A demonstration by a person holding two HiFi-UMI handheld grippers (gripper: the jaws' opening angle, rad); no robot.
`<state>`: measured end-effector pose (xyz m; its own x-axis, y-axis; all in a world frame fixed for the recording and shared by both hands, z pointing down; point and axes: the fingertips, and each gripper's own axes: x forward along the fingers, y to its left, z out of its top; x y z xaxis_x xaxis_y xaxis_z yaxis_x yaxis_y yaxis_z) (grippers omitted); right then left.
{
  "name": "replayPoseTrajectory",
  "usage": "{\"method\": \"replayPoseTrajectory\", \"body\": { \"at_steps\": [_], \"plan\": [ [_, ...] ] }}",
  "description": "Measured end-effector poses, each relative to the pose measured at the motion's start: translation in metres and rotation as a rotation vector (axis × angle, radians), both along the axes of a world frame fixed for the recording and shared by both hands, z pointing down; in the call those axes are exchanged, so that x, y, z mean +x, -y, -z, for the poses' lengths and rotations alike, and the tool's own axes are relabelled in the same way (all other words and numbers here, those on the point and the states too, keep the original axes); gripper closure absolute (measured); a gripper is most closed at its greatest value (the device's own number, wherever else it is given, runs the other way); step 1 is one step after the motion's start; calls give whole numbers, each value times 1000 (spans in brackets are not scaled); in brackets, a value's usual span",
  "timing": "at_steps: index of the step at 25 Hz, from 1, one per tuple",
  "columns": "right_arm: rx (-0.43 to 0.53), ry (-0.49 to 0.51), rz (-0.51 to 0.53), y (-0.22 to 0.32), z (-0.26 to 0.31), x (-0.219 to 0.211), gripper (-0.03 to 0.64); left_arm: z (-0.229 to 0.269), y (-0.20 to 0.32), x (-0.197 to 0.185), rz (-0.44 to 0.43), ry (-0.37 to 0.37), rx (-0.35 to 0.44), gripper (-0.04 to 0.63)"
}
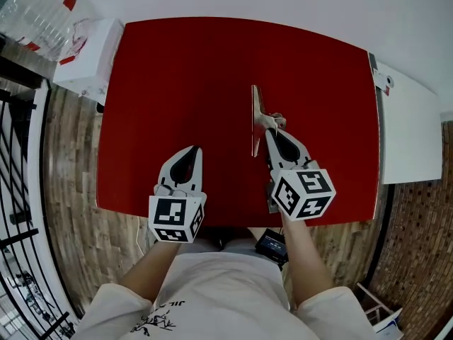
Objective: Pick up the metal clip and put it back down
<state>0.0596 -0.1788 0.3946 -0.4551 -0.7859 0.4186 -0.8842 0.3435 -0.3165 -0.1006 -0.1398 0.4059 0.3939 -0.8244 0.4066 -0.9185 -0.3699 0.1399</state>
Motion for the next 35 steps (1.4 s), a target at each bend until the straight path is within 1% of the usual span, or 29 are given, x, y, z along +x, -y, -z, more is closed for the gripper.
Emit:
{"method": "replayPoseTrajectory", "body": {
  "at_steps": [9, 13, 18, 24, 33, 35],
  "plan": [
    [77, -34, 25, -75, 55, 15, 595, 46, -56, 14, -36, 1, 40, 589],
    [108, -46, 19, -98, 72, 20, 595, 60, -77, 15, -38, -6, 48, 589],
    [135, -66, 28, -122, 85, 22, 595, 69, -91, 16, -37, -16, 59, 589],
    [168, -62, 27, -140, 100, 20, 595, 84, -98, 22, -48, -27, 92, 589],
    [185, -47, 26, -148, 110, 17, 595, 97, -99, 27, -65, -48, 104, 589],
    [187, -46, 26, -148, 111, 17, 595, 98, -100, 29, -72, -43, 101, 591]
  ]
}}
